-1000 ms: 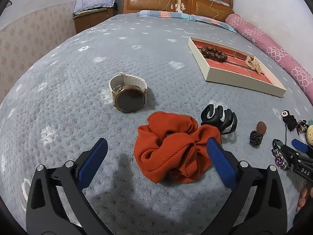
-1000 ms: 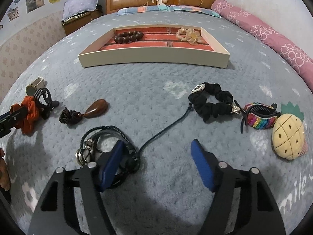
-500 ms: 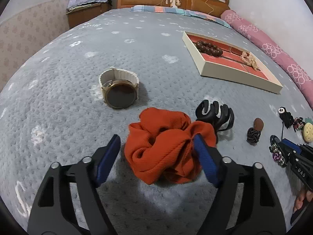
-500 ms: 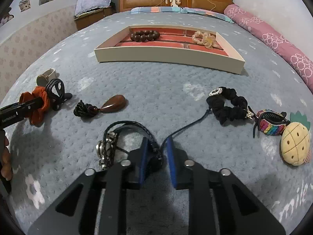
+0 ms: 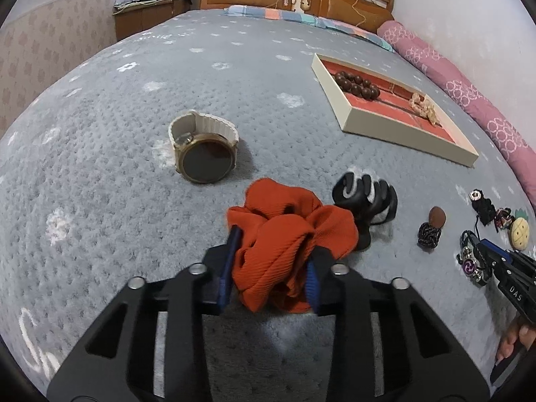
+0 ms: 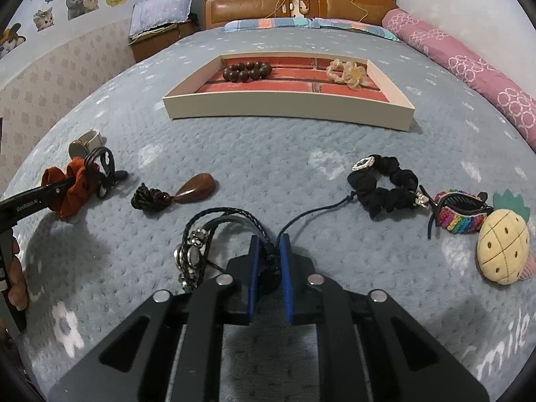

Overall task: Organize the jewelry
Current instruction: 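Carry the braided bracelet in the right gripper while the left carries the scrunchie to the tray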

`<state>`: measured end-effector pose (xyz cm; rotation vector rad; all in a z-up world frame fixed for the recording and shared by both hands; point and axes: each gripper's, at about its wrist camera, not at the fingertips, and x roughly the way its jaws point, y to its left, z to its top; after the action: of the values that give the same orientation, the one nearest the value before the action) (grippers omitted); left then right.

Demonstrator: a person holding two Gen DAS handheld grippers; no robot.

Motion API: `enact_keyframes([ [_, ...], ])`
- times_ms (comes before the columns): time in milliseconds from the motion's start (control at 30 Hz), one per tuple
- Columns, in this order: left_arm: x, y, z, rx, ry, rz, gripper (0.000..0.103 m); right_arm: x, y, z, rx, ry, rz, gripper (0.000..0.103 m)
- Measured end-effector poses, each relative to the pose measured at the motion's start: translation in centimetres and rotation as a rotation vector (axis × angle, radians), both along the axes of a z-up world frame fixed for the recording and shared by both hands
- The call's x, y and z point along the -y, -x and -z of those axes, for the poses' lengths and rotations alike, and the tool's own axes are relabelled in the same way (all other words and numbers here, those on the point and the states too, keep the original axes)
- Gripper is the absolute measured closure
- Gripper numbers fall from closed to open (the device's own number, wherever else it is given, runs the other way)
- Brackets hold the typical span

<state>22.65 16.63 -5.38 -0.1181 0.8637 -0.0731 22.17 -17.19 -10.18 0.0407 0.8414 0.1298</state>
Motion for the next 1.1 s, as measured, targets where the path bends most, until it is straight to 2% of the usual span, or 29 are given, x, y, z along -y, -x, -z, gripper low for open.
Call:
enact_keyframes([
  [167,-0.3,0.2,-0.4,0.015,0.013,-0.01,0.081,0.6,-0.2,-0.1,0.004,-0.013,0.01,0.091],
  [467,-0.5,0.8,-2.1,0.062,0.034,-0.019,0.082,2.1,-0.4,-1.4,0.036,-0.023,0.022,0.091],
  [667,0.6,0.5,-4.3,0.099,0.015,0.001,0.082,2.9,-0.6,-2.1,0.048,-0.005,0.019,0.091],
  [833,1.1,-0.2,-5.8,0.116,0.052,0.0,0.082,3.8,-1.2,-2.7,0.055,-0.019,0.019,0.091],
  [1100,3.1,-1.5,-9.1,0.167,0.034,0.029,0.082,4.1,-2.5,-4.3,0.085,-0.02,0.008,0.091],
])
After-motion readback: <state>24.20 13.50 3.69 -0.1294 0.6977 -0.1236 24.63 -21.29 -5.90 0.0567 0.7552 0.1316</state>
